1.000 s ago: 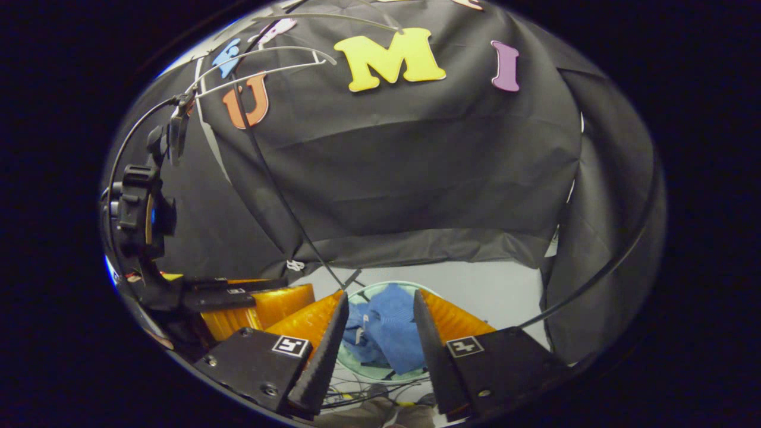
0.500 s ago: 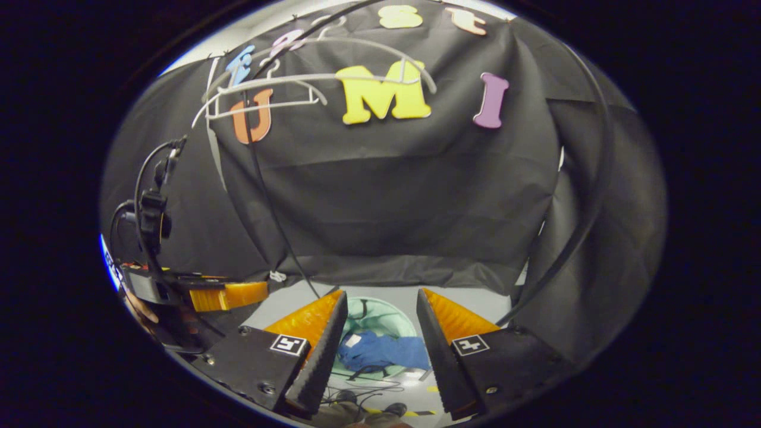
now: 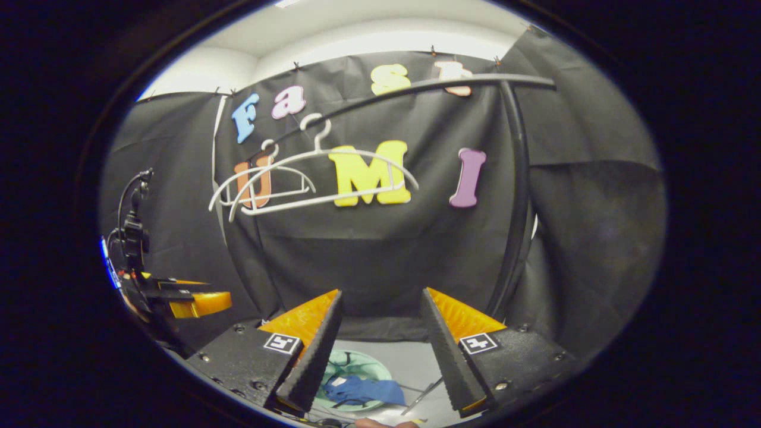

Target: Grasp the clothes on the hanger with both hands and then place them into the laundry hamper below.

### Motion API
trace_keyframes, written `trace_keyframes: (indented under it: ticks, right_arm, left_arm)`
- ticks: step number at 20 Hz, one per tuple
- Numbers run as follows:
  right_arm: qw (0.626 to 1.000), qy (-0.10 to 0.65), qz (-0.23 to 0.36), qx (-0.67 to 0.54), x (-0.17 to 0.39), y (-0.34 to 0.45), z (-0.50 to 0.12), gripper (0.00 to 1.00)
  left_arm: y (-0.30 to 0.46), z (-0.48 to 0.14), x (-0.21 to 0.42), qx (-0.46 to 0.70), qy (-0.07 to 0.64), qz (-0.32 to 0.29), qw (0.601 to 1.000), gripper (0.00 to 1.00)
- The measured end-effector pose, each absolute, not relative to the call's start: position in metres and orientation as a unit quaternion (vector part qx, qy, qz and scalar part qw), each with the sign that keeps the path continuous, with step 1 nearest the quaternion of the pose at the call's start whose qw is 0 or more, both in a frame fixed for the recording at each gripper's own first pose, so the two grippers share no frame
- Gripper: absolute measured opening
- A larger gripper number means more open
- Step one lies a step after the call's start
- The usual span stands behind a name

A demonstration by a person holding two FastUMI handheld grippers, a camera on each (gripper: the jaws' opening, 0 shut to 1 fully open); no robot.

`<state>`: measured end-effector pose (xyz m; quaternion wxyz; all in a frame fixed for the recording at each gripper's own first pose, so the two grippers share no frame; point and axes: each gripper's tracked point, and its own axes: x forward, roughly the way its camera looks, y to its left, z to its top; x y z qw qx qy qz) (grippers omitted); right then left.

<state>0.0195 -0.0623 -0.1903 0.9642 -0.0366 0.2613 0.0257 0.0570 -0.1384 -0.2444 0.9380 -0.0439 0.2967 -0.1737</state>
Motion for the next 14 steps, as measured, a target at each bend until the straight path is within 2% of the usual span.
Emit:
trace_keyframes:
  ticks: [5, 6, 8, 14]
  right_arm:
    - [0.979, 0.19, 0.048, -0.05, 0.033, -0.053, -0.128, 0.88]
    - [0.981, 0.179, 0.053, -0.052, 0.036, -0.051, -0.117, 0.97]
    - [0.984, 0.159, 0.06, -0.053, 0.044, -0.044, -0.096, 1.0]
    - [0.991, 0.084, 0.084, -0.059, 0.055, -0.03, -0.023, 1.0]
  left_arm:
    - [-0.127, -0.176, 0.064, -0.038, 0.221, -0.159, 0.961, 0.9]
    - [-0.124, -0.162, 0.064, -0.038, 0.206, -0.155, 0.965, 0.98]
    - [-0.111, -0.133, 0.064, -0.032, 0.181, -0.146, 0.972, 0.98]
    - [-0.097, -0.053, 0.072, -0.034, 0.11, -0.13, 0.985, 0.98]
